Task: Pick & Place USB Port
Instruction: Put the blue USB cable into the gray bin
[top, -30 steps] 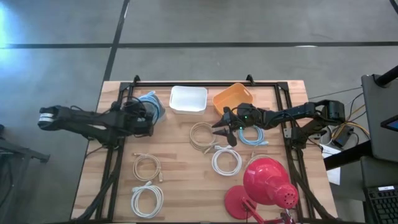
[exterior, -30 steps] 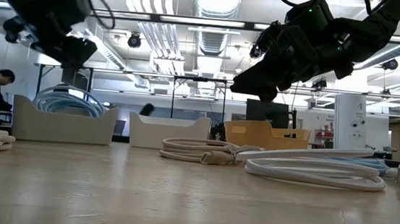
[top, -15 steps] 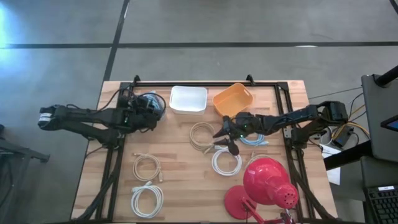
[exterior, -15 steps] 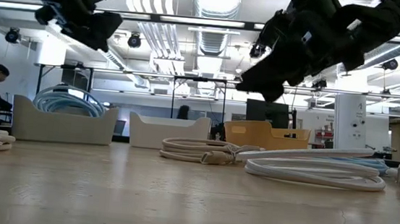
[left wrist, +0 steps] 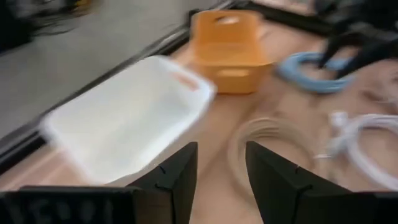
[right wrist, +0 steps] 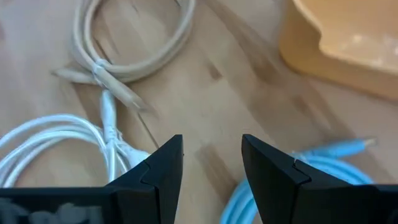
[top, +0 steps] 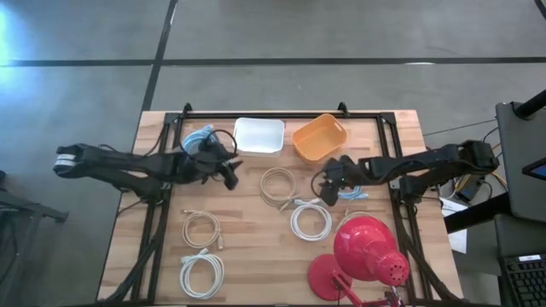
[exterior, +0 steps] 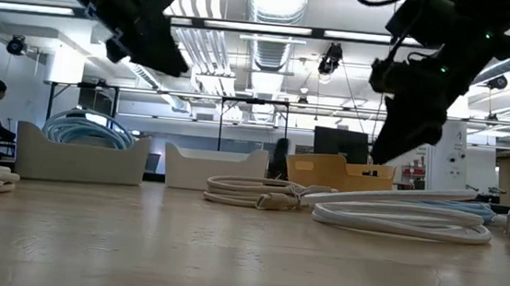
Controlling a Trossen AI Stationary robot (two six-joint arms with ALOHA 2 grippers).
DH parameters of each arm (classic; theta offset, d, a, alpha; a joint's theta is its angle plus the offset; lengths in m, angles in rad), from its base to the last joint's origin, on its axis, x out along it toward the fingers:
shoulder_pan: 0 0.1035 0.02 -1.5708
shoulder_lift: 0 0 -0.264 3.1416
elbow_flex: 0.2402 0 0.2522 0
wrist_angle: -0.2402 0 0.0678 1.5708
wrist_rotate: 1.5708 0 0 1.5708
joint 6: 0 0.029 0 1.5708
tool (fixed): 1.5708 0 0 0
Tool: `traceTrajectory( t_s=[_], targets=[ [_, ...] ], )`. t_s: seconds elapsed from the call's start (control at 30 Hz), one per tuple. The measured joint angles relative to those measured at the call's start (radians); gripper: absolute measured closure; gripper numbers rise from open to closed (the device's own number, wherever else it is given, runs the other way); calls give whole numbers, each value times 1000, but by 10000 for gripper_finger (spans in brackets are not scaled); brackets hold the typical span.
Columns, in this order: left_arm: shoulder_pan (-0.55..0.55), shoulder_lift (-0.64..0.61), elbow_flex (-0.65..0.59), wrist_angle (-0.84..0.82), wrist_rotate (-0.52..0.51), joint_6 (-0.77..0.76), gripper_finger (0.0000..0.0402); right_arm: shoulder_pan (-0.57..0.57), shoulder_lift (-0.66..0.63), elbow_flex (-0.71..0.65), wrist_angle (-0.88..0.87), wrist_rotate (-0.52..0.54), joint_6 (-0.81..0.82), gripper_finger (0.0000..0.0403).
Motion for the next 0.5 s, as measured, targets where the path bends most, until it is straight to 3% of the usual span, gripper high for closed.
traceTrajectory(
  t_s=[0.2,0.5],
  targets=[
    [0,35,-89,238,25,34,248,0,52,-38,-11,13,65,249],
    [0,41,-121,256,25,22,248,0,131,-41,-49,72,221,260]
  ],
)
